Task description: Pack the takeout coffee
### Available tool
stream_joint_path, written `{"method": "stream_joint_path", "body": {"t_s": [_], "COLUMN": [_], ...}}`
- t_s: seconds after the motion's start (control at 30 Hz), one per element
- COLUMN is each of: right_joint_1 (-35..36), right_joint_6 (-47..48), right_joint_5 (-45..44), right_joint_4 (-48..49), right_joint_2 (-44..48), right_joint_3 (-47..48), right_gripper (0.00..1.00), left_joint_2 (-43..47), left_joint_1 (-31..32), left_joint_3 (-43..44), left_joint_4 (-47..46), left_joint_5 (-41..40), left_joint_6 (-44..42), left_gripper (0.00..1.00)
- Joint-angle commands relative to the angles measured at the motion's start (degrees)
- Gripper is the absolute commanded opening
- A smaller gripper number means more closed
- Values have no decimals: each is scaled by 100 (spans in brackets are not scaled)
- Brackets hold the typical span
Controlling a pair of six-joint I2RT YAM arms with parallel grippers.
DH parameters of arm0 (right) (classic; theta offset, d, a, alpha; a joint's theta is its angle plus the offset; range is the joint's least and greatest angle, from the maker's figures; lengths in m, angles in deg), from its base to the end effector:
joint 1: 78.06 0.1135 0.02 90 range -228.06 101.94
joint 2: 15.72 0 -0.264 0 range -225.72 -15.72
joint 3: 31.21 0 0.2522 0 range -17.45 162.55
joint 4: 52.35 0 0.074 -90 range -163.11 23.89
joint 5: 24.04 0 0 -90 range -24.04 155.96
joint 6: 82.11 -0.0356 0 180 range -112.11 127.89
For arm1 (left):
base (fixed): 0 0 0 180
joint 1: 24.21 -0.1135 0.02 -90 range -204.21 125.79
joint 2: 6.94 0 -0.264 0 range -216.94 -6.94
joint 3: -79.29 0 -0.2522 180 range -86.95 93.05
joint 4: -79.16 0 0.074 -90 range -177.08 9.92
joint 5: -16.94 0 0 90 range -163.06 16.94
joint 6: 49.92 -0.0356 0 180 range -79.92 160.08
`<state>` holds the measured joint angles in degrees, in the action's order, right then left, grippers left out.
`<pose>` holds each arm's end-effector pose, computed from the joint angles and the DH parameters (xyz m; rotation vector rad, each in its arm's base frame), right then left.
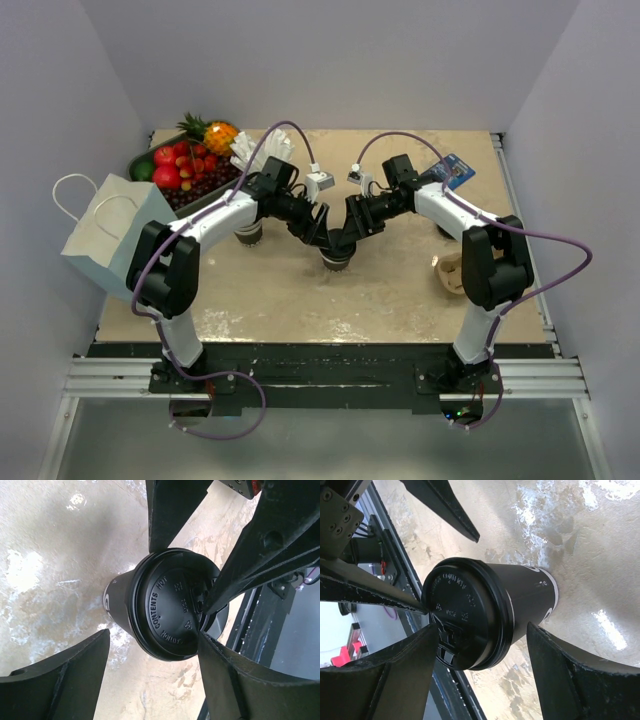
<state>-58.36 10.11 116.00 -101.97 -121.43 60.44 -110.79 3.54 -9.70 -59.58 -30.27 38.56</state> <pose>0.3477 0.1535 0.2195 -0.7572 2.4480 1.2656 0.3319 -0.2020 0.2327 0.9293 2.3154 -1.1264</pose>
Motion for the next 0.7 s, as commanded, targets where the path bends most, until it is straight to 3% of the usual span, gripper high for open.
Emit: {"method": "stream_joint_path", "body": {"t_s": [0.0, 0.37, 0.5, 0.67], "right_joint_1": [-19, -19, -10, -10], "right_joint_6": [-90, -37, -29, -72], "right_joint_5": [-108, -197, -205, -197], "right_joint_4": [96, 61, 61, 88], "right_joint_2": [121, 103, 42, -90], "right_joint_3": [78, 86, 104, 253], "right_gripper": [73, 70, 70, 70], "left_joint_2": [225, 251, 795, 1577], "left_joint_1": [-41, -120, -235, -243], "left_joint_3": [-53, 211, -184, -1006], "left_joint_4": [132, 344, -341, -614], "left_joint_5": [54, 459, 319, 20], "left_joint_6": [108, -94, -208, -1139], "left_gripper": [74, 76, 79, 80]}}
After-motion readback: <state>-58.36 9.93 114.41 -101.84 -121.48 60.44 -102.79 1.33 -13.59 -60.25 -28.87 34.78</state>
